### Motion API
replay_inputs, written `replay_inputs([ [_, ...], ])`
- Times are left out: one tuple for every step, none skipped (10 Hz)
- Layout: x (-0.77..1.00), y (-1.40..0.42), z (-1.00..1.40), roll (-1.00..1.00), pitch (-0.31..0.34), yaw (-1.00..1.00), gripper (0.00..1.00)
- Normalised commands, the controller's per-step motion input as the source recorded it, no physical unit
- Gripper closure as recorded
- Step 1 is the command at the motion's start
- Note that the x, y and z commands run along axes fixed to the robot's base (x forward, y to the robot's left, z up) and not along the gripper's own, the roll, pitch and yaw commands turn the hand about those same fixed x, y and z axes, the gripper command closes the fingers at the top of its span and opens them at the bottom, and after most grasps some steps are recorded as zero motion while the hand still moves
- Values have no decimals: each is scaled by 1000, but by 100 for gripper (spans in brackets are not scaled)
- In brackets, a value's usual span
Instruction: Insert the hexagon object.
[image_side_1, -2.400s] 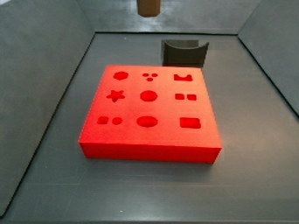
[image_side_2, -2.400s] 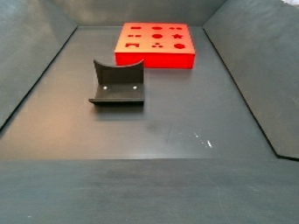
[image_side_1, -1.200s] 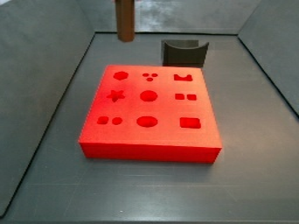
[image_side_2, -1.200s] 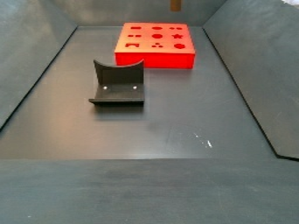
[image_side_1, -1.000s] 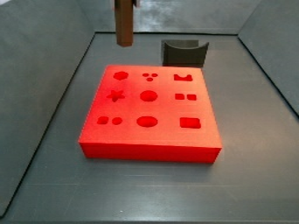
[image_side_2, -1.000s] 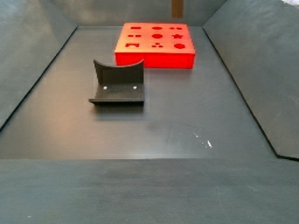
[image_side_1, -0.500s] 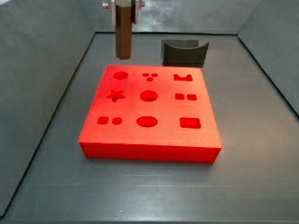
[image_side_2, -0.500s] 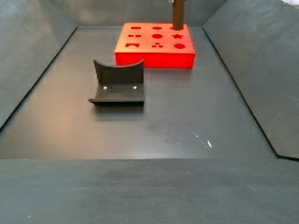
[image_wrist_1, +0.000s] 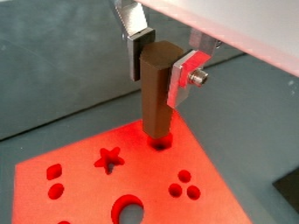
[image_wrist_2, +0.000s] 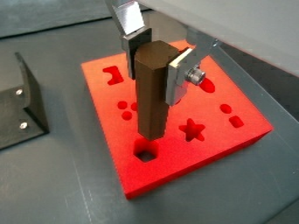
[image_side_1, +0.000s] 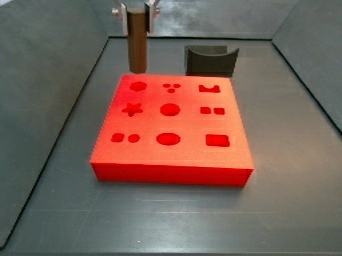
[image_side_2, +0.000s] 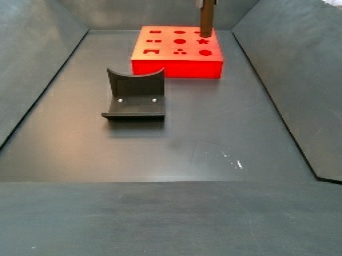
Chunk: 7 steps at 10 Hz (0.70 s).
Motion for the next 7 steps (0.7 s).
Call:
replay_inputs([
  [26,0,-60,-80,-314,-311,100],
  [-51,51,-157,-134,-267,-237,100],
  [-189,137,-183,-166,-293,-191,100],
  [-169,151,-251,-150,-374,-154,100],
  [-260,169,-283,-10,-263,-9,100],
  [-249,0,-111,49,-151,89,100],
  [0,-189,-11,94,-67,229,100],
])
